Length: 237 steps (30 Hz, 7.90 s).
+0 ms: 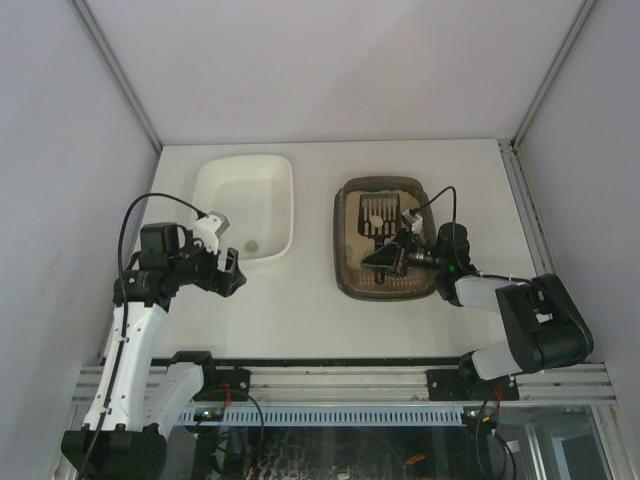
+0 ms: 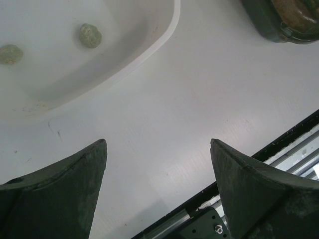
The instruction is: Clean the litter box
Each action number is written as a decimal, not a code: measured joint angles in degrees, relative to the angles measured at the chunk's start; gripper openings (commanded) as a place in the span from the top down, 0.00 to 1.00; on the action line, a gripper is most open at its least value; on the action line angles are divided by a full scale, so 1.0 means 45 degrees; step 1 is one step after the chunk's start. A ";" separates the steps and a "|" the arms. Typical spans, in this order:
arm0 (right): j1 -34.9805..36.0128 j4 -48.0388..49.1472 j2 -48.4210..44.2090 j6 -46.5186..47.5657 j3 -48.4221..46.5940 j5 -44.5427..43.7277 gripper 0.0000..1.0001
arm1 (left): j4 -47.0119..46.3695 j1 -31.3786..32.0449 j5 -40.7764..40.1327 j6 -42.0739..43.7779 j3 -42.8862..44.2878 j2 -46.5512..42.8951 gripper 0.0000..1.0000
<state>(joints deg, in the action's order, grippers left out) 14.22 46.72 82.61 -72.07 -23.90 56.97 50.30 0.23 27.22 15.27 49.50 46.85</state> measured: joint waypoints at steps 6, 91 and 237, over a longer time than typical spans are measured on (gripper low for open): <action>-0.0607 0.1360 0.0792 -0.0758 -0.0112 0.0330 1.00 | 0.0005 -0.0024 0.0053 0.0083 0.0000 -0.0005 0.11; 0.9976 -2.3110 1.0977 1.4032 -2.3008 -1.7549 1.00 | 0.0287 -0.6178 -0.1302 -0.0350 0.2749 0.2249 0.12; 0.1078 -2.2542 0.6465 0.7257 -1.2944 -0.5625 1.00 | 0.0835 -0.4716 0.3463 -0.0845 0.2662 0.3259 0.14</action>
<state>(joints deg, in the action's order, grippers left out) 19.07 -54.72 111.70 -39.42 -82.15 31.66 54.06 -20.99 42.81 11.46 61.47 61.52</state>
